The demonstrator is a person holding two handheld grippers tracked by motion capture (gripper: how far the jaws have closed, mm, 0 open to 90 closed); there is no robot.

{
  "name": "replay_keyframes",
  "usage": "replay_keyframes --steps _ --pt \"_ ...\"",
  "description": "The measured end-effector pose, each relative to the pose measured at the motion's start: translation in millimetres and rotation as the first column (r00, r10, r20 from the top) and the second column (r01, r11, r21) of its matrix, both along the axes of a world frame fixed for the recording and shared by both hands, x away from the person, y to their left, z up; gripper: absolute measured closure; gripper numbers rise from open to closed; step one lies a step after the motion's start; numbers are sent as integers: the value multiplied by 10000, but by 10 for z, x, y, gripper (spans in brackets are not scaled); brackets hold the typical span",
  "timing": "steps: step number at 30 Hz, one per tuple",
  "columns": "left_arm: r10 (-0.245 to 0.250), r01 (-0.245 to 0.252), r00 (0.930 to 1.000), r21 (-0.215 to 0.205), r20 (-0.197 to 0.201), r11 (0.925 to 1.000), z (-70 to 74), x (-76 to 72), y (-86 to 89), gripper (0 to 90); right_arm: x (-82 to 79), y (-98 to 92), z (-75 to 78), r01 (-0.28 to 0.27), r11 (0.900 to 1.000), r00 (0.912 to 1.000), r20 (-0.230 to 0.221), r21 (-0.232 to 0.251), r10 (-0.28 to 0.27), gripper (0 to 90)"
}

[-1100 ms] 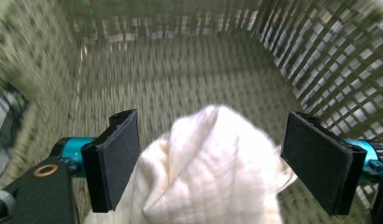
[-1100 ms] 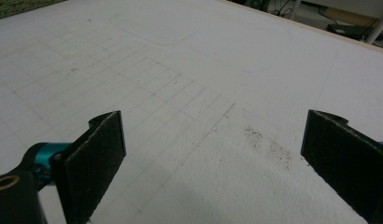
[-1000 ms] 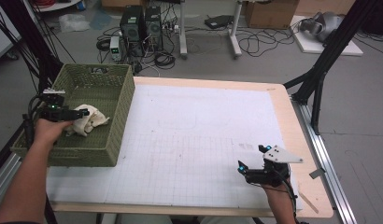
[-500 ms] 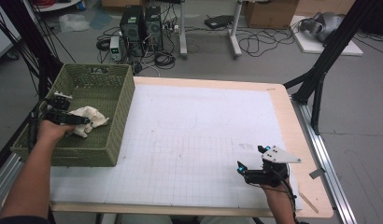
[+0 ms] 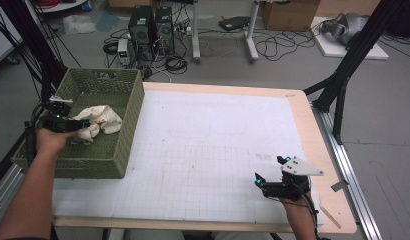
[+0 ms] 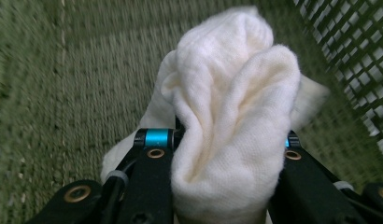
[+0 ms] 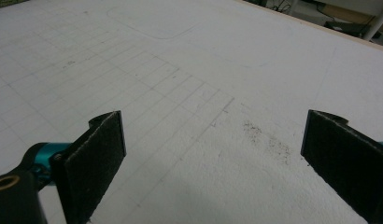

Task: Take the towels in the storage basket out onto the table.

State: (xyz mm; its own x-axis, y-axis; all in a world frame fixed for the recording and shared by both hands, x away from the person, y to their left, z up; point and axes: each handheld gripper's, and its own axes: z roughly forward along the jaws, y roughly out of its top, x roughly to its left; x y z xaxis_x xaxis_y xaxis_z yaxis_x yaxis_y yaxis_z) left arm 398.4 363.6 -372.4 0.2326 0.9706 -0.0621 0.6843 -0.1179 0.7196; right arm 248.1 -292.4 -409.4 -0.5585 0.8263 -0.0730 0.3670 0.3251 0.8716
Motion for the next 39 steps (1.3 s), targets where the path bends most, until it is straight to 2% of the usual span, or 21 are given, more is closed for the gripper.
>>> replay_keyframes --steps 1,5,10,13,18,19,22,23,24,26,27,28,29,30,31,32,35,36,37,38,39 --pt "0 0 10000 0 0 10000 0 0 0 730 -1 -2 1 22 10000 10000 -9 43 -22 57" --pt "109 -42 9950 -671 997 9977 136 -106 60 734 1 -4 2 10 10000 10000 7 74 -10 57" --pt "67 204 9767 -1238 2147 9921 370 -254 128 740 -7 3 20 -10 10000 10000 57 94 10 57" --pt "-87 415 9685 -1269 2490 9910 442 -291 121 741 -10 -1 27 -10 9999 10000 78 119 9 57" --pt "-530 1100 9374 -1481 3442 9828 636 -385 50 740 -13 -6 31 3 9999 10000 91 136 -5 57" --pt "-530 1100 9374 -1481 3442 9828 636 -385 50 740 -13 -6 31 3 9999 10000 91 136 -5 57" --pt "-801 1532 9119 -1529 4025 9763 759 -447 -33 741 -17 -12 45 -26 9990 10000 86 437 22 57" --pt "-801 1532 9119 -1529 4025 9763 759 -447 -33 741 -17 -12 45 -26 9990 10000 86 437 22 57" --pt "-844 1654 8977 -1533 4325 9742 823 -477 -79 742 -20 -17 52 33 9988 9999 116 487 -38 57" --pt "-941 1808 8833 -1484 4592 9723 892 -508 -124 743 -23 -17 56 25 9988 9999 146 493 -32 56" --pt "-941 1808 8833 -1484 4592 9723 892 -508 -124 743 -23 -17 56 25 9988 9999 146 493 -32 56" --pt "-1056 2043 8664 -1535 4880 9668 960 -538 -174 743 -25 -18 58 52 9988 9999 160 484 -60 57" --pt "-1056 2043 8664 -1535 4880 9668 960 -538 -174 743 -23 -19 58 34 9990 9998 186 455 -42 57" --pt "-1129 2194 8579 -1586 5013 9627 991 -553 -205 743 -23 -19 58 34 9990 9998 186 455 -42 57" --pt "-1303 2466 8433 -1598 5213 9559 1048 -579 -276 743 -20 -19 59 52 9991 9998 213 428 -61 57" --pt "-1393 2598 8363 -1594 5303 9524 1073 -590 -316 743 -23 -13 60 111 9991 9998 187 416 -119 57" --pt "-1758 3072 8177 -1574 5482 9385 1138 -619 -440 743 -23 -10 62 91 9993 9997 244 372 -101 57" --pt "-1758 3072 8177 -1574 5482 9385 1138 -619 -440 743 -23 -10 62 91 9993 9997 244 372 -101 57" --pt "-2008 3461 8050 -1669 5583 9232 1166 -635 -530 743 -21 -10 62 77 9994 9996 284 340 -87 57" --pt "-2008 3461 8050 -1669 5583 9232 1166 -635 -530 743 -21 -10 62 77 9994 9996 284 340 -87 57" --pt "-2151 3639 7986 -1662 5621 9165 1176 -643 -580 743 -27 -12 66 120 9994 9996 254 340 -129 57"
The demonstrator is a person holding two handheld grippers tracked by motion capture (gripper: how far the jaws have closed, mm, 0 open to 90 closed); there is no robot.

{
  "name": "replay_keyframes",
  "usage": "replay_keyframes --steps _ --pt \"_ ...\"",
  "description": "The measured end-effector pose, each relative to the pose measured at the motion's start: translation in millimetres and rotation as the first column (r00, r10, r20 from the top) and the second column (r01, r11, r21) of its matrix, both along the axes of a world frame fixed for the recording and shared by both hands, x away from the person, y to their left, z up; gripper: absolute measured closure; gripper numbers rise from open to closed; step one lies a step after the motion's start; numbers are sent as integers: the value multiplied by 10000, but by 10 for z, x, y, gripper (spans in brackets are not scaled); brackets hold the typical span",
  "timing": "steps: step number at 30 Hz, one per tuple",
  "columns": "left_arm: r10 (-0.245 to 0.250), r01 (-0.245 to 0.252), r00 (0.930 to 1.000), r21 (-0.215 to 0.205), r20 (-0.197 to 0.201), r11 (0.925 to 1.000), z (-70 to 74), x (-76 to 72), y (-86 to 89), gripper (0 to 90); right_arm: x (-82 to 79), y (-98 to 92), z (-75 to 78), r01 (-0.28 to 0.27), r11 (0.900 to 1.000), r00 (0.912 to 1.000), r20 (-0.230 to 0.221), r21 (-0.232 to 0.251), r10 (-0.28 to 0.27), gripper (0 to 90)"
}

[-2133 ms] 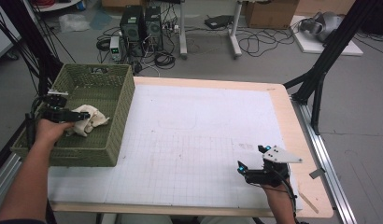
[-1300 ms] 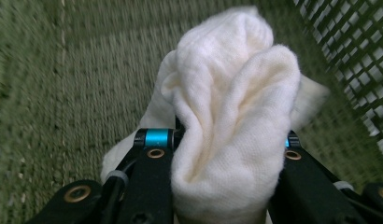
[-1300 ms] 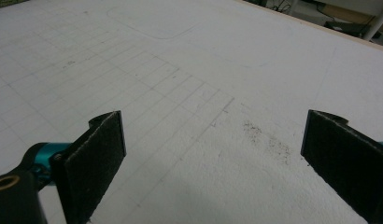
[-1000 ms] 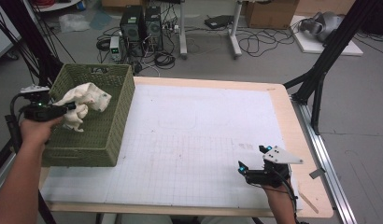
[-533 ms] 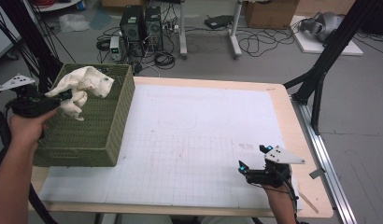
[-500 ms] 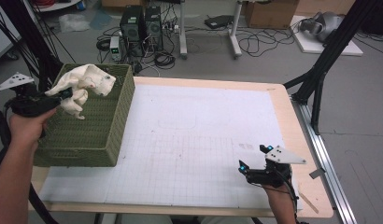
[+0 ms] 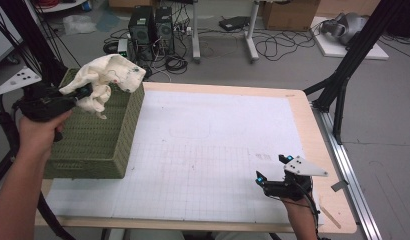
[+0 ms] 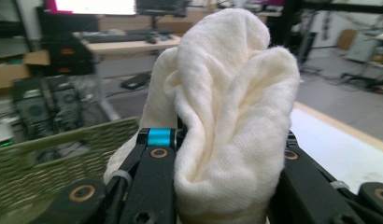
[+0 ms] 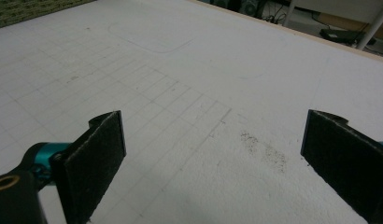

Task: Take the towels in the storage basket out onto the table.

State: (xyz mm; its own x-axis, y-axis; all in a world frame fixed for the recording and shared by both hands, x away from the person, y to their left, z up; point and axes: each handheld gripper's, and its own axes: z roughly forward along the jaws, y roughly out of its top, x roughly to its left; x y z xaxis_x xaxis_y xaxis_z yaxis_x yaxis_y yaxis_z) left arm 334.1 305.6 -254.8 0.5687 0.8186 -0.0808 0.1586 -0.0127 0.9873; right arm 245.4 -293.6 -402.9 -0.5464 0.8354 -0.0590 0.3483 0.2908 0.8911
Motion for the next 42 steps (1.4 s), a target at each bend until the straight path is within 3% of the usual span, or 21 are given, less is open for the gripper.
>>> replay_keyframes --steps 8,11,12,14,15,17,18,19,20,21,22,24,25,26,30,31,34,37,40,41,42 --pt "-1673 1671 9859 308 32 9855 -21 -54 -519 743 3 -11 -2 56 10000 10000 -17 13 -56 57" --pt "-2573 2572 9663 466 -38 9652 -114 -77 -826 742 0 -17 1 64 10000 10000 -2 24 -64 57" --pt "-2573 2572 9663 466 -38 9652 -114 -77 -826 742 0 -17 1 64 10000 10000 -2 24 -64 57" --pt "-3181 3185 9479 571 -165 9462 -192 -81 -1044 742 0 -22 1 65 10000 10000 39 -65 -65 57" --pt "-3181 3185 9479 571 -165 9462 -192 -81 -1044 741 0 -22 2 93 9999 9999 61 -48 -92 57" --pt "-3742 3753 9269 532 -289 9254 -295 -90 -1245 741 -4 -21 5 109 9999 9999 40 -37 -109 57" --pt "-3742 3753 9269 532 -289 9254 -295 -90 -1245 741 -4 -21 5 109 9999 9999 40 -37 -109 57" --pt "-4124 4147 9098 587 -477 9081 -378 -99 -1381 741 -4 -27 8 122 9999 9999 64 -82 -122 57" --pt "-4124 4147 9098 587 -477 9081 -378 -99 -1381 740 -4 -27 8 122 9999 9999 64 -82 -122 57" --pt "-4437 4482 8934 729 -701 8910 -467 -103 -1516 740 -5 -32 8 119 9999 9999 78 -61 -119 57" --pt "-4437 4482 8934 729 -701 8910 -467 -103 -1516 739 -5 -32 8 119 9999 9999 78 -61 -119 57" --pt "-4716 4791 8767 840 -946 8737 -558 -98 -1636 737 -5 -36 6 103 9999 9999 79 -73 -102 57" --pt "-4852 4942 8677 826 -1076 8654 -606 -93 -1692 734 -6 -39 8 124 9999 9999 79 -45 -124 57" --pt "-5104 5226 8500 867 -1300 8482 -693 -85 -1790 733 -6 -43 9 132 9999 9999 85 -52 -132 57" --pt "-5606 5763 8130 806 -1574 8132 -833 -88 -1957 730 -5 -52 9 161 9999 9998 102 -14 -161 57" --pt "-5606 5763 8130 806 -1574 8132 -833 -88 -1957 730 -7 -52 7 158 9999 9999 57 -1 -158 57" --pt "-6034 6247 7752 851 -1869 7762 -926 -108 -2078 730 -4 -51 2 144 9999 9999 40 -31 -144 57" --pt "-6455 6771 7276 916 -2321 7302 -1029 -127 -2202 730 -3 -51 4 141 9999 9999 41 -28 -141 57" --pt "-6740 7164 6839 818 -2794 6929 -1191 -123 -2332 727 -4 -57 5 157 9999 9998 85 -6 -157 57" --pt "-6784 7233 6734 717 -2939 6869 -1229 -115 -2360 727 -6 -58 5 177 9998 9998 55 10 -177 57" --pt "-6784 7233 6734 717 -2939 6869 -1229 -115 -2360 726 -4 -60 3 174 9998 9998 69 -8 -174 57"
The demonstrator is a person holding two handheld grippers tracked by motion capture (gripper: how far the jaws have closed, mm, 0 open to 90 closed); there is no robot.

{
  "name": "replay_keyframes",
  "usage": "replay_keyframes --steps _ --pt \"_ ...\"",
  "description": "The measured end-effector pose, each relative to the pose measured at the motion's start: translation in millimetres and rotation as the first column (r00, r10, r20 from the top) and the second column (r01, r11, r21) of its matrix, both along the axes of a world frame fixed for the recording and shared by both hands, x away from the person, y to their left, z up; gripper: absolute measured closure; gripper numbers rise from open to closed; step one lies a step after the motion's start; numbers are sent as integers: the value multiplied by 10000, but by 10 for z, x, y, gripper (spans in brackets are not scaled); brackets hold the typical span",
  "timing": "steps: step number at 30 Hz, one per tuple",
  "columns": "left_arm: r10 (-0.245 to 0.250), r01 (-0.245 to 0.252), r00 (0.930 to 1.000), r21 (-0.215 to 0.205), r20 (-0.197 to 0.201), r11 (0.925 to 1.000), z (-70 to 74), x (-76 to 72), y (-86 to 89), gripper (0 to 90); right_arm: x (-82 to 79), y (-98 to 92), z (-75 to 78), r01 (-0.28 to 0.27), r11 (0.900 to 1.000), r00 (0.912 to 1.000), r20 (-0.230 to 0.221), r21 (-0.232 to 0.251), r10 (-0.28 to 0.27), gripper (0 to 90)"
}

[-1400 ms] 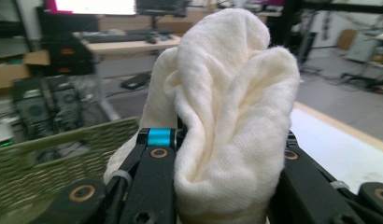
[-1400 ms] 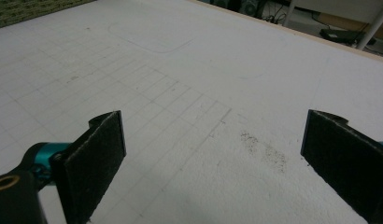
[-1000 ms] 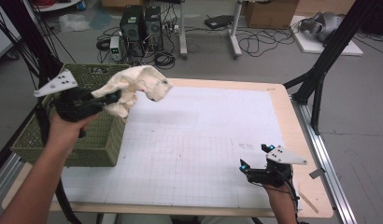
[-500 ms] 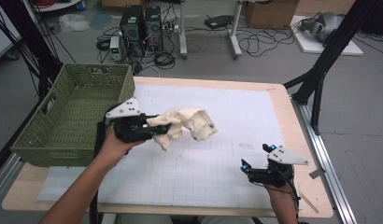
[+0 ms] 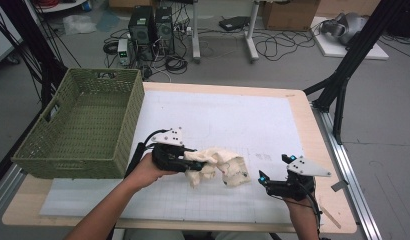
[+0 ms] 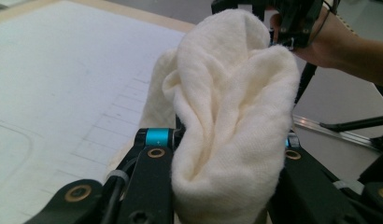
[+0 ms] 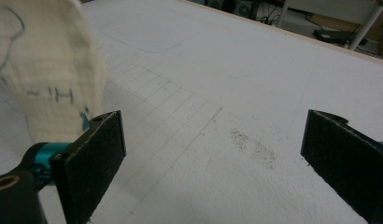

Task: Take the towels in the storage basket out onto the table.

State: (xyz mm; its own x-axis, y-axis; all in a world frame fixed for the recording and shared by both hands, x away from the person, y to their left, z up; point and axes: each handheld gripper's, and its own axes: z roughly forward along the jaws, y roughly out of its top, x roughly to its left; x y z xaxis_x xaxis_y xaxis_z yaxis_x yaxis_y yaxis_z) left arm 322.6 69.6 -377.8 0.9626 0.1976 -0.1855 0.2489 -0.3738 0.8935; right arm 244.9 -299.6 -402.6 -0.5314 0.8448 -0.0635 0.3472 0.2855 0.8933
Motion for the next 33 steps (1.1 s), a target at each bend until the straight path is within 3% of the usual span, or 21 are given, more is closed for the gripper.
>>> replay_keyframes --steps 4,7,8,9,10,11,13,14,15,16,17,18,20,21,22,25,27,28,30,31,33 --pt "-329 342 9991 450 -276 9984 -129 74 -99 727 6 6 -12 -11 10000 10000 -79 9 11 57" --pt "9 21 9990 665 -438 9978 -228 164 -130 719 13 11 -19 -31 10000 10000 -79 -13 31 57" --pt "205 -169 9987 753 -471 9970 -256 198 -130 691 16 13 -23 -59 10000 9999 -95 -26 58 57" --pt "754 -706 9959 926 -490 9932 -309 263 -123 659 17 14 -24 -52 10000 9999 -89 -29 51 57" --pt "1201 -1154 9921 1154 -351 9866 -327 290 -118 603 17 14 -24 -58 10000 9999 -95 -28 58 57" --pt "1796 -1766 9837 1399 -95 9743 -342 313 -114 508 18 13 -24 -46 10000 9999 -91 -57 46 57" --pt "2971 -2987 9543 1393 327 9441 -356 354 -68 320 20 14 -28 -59 10000 9999 -99 -55 59 57" --pt "2971 -2987 9543 1393 327 9441 -356 354 -68 307 21 13 -29 -64 9999 9999 -100 -78 63 57" --pt "3502 -3549 9349 1305 576 9258 -353 368 -29 299 22 15 -30 -69 10000 9999 -99 -69 68 57" --pt "4355 -4475 8928 1153 1151 8868 -335 382 57 278 20 18 -30 -64 10000 9999 -117 -63 63 57" --pt "4644 -4788 8754 1096 1339 8710 -319 390 109 261 20 20 -30 -67 10000 9999 -132 -55 67 57" --pt "4644 -4788 8754 1096 1339 8710 -319 390 109 264 22 21 -31 -72 10000 9999 -116 -65 72 57" --pt "5149 -5314 8422 851 1597 8428 -273 397 215 264 24 26 -34 -94 9999 9999 -140 -98 93 57" --pt "5536 -5654 8185 442 1535 8236 -223 393 303 264 27 30 -36 -93 9999 9999 -133 -100 92 57" --pt "5603 -5690 8151 219 1469 8220 -200 383 338 265 25 34 -37 -103 9999 9998 -160 -114 102 57" --pt "5599 -5660 8144 -43 1528 8244 -160 343 391 277 26 43 -34 -87 9999 9999 -123 -135 85 57" --pt "5525 -5521 8206 -471 1462 8324 -139 245 453 268 33 44 -28 -126 9998 9999 -37 -157 125 56" --pt "5525 -5521 8206 -471 1462 8324 -139 245 453 262 33 44 -28 -126 9998 9999 -37 -157 125 56" --pt "5563 -5542 8145 -630 1647 8300 -167 158 486 244 50 48 -34 -229 9997 9996 -177 -42 228 56" --pt "5639 -5605 8089 -713 1665 8251 -191 114 504 203 61 52 -42 -282 9996 9994 -217 -35 281 56" --pt "5546 -5455 8172 -1001 1569 8321 -239 46 553 162 76 66 -55 -348 9993 9990 -280 -121 345 56"
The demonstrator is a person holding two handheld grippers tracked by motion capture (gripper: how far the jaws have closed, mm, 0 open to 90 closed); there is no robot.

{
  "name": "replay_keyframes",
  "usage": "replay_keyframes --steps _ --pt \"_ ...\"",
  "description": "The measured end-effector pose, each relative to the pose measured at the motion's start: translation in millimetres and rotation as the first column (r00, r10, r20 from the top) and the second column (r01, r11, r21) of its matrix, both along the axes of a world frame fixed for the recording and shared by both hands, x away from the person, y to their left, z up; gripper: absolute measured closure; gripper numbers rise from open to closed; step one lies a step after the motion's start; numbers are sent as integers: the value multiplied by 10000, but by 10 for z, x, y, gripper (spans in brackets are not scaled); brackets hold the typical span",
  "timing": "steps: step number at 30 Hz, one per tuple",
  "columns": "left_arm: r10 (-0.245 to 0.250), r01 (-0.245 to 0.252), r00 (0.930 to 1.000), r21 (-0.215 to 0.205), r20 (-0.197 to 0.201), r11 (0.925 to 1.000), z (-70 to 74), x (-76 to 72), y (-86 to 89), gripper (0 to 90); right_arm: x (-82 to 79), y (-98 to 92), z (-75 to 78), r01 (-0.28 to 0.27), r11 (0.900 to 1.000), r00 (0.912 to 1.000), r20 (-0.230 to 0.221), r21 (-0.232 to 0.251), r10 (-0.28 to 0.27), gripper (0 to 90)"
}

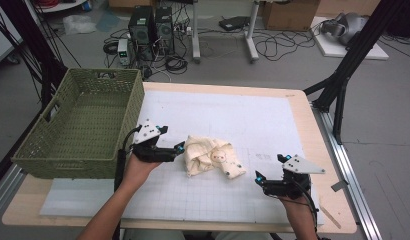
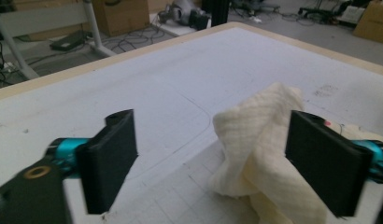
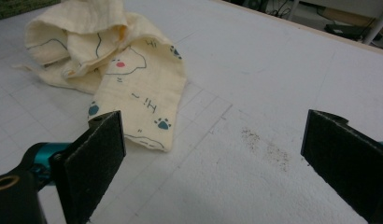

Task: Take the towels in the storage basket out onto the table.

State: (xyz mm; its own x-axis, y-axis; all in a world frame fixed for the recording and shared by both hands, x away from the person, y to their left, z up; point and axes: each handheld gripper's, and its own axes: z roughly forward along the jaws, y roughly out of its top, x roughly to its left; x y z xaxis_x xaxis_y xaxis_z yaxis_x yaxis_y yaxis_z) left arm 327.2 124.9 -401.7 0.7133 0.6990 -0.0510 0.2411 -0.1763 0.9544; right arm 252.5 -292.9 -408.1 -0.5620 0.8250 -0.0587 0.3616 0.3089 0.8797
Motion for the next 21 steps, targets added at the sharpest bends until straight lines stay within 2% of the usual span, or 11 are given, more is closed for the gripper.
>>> replay_keyframes --steps 4,8,9,10,15,21 --pt "-41 41 10000 -63 -9 10000 -59 -79 49 163 24 31 4 -35 9998 9999 -111 -179 33 57" --pt "-155 155 9999 13 56 9999 -127 -155 67 165 40 43 -5 -62 10000 9996 -273 -34 61 58" --pt "-217 216 9998 124 21 9997 -149 -164 70 165 40 43 -5 -62 10000 9996 -273 -34 61 58" --pt "-312 314 9993 122 -185 9994 -190 -160 72 168 38 39 -15 -66 10000 9997 -239 -46 65 58" --pt "-470 470 9988 64 -122 9989 -192 -158 72 168 63 10 -35 -102 9999 9997 -229 36 103 57" --pt "-385 386 9992 115 -83 9992 -176 -169 89 168 55 17 -34 5 10000 9997 -247 -65 -7 57"
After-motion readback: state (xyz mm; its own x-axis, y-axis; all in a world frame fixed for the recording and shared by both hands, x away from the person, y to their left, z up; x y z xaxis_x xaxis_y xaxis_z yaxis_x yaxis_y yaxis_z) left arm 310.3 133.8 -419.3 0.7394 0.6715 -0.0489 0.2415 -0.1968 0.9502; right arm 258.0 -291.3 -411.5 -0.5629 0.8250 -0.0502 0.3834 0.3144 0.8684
